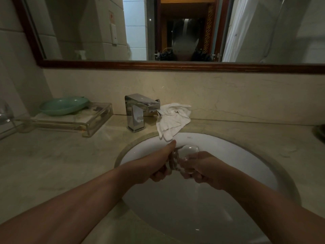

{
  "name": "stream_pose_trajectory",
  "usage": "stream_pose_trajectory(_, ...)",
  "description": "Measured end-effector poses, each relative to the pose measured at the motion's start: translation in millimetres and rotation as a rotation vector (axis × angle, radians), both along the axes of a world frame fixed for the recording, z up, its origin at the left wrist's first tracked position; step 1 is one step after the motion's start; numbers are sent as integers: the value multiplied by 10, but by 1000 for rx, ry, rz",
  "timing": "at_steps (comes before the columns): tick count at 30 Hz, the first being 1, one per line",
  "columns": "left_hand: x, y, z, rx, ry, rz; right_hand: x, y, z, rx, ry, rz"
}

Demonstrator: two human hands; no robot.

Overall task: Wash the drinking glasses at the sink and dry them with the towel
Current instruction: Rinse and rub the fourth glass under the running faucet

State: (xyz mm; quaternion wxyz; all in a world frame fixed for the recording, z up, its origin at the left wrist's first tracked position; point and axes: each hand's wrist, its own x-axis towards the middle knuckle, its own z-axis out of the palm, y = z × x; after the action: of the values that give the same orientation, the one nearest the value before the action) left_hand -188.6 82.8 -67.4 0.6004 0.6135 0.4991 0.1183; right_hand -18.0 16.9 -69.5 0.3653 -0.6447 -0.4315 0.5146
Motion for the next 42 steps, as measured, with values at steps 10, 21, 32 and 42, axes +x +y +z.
stream_pose_trajectory(10, 2, 22, -2, -65, -240, 33, 5, 22, -25, -42, 128, 98)
stream_pose_trajectory(21, -13, -19, 7, 72, -91, 17, -21, 30, -52, -107, 21, 21)
stream_pose_trajectory(32, 3, -3, 5, -11, -128, 61, -24, 33, -16, 13, -35, 22)
stream_pose_trajectory(42, -28, 18, 9, -13, -188, 25, 4, 0, 34, 23, 130, 53)
